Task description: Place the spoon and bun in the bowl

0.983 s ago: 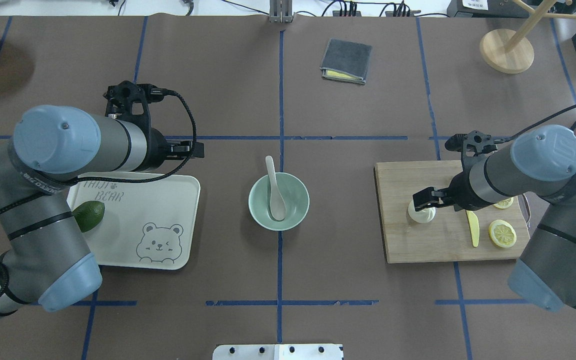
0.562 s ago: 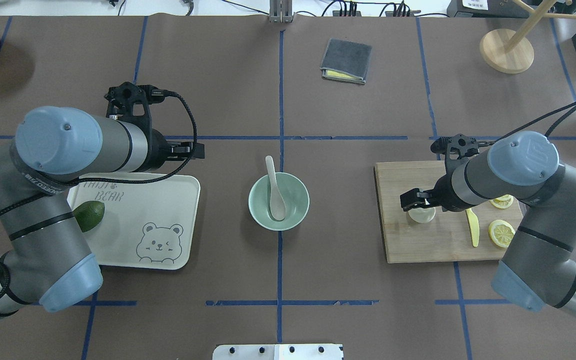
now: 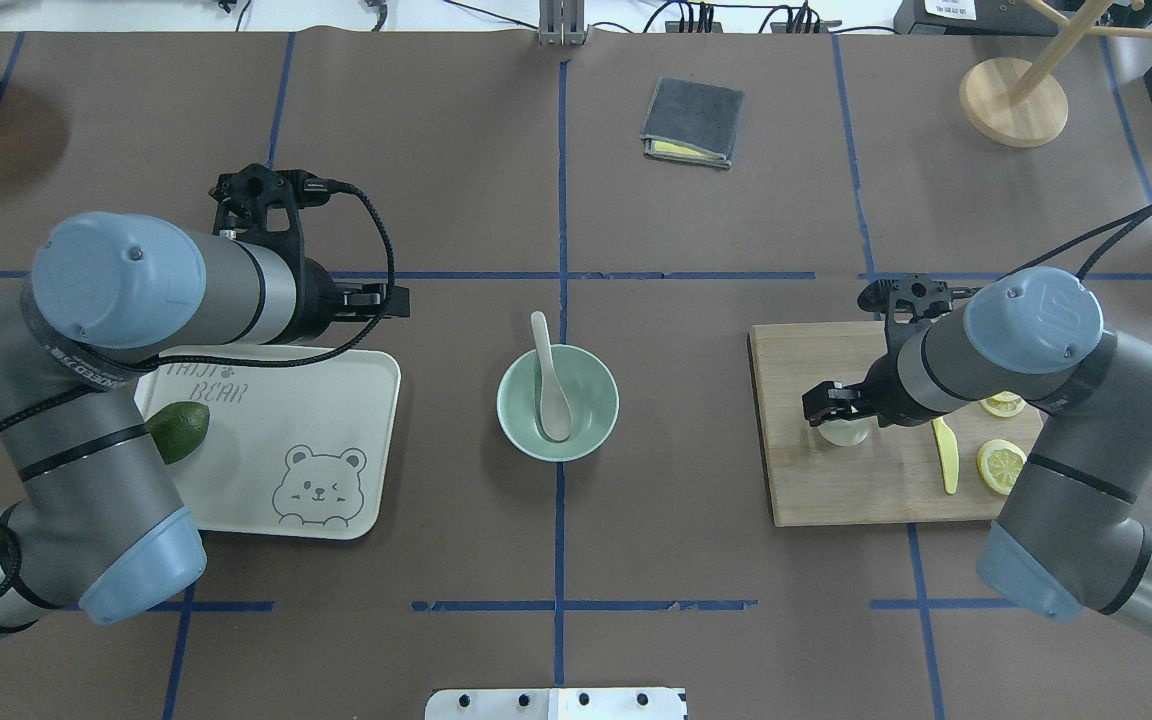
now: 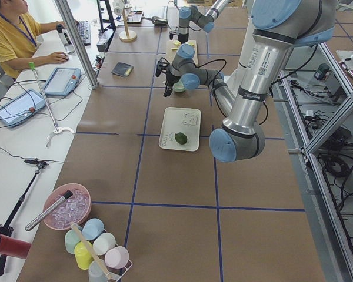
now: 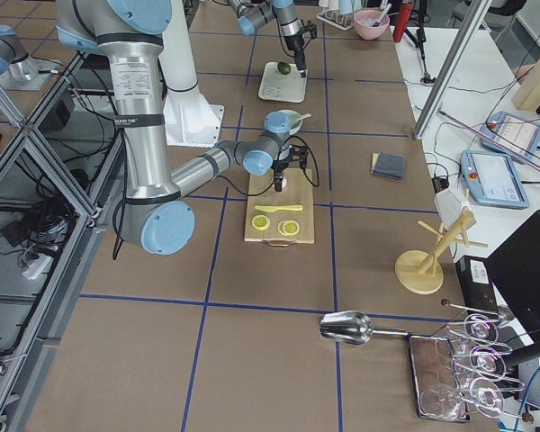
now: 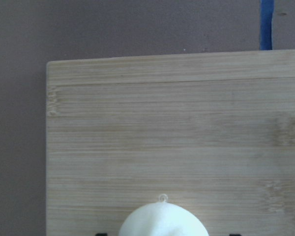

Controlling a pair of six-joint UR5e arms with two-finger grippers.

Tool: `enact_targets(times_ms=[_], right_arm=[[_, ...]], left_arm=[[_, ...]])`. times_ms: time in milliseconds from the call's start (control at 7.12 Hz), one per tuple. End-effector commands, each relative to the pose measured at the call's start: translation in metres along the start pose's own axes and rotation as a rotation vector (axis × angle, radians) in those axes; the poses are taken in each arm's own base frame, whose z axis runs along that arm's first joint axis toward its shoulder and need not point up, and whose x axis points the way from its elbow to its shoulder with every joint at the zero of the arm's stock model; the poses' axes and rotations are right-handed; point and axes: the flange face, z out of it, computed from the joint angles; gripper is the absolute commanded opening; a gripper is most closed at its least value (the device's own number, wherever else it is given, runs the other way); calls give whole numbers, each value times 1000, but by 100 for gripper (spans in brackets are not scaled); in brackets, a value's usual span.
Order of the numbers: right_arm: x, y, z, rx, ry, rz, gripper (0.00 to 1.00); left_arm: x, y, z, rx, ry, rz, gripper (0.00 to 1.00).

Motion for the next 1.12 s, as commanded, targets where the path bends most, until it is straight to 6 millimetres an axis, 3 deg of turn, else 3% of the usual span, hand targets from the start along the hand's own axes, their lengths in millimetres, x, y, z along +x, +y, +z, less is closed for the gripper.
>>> enact_targets(times_ms=[0,140,421,983], right_arm=[[4,1,1,-4,5,4,67],[5,1,0,-5,4,4,66],[1,2,-2,-6,-4,16,55],[-7,2,-10,-1,-24,29,47]], left_arm=[[0,-1,0,1,-1,-1,86],[0,0,-1,0,1,-1,86],[0,0,0,-1,0,-1,87],[0,-4,-7,9,6,-4,87]])
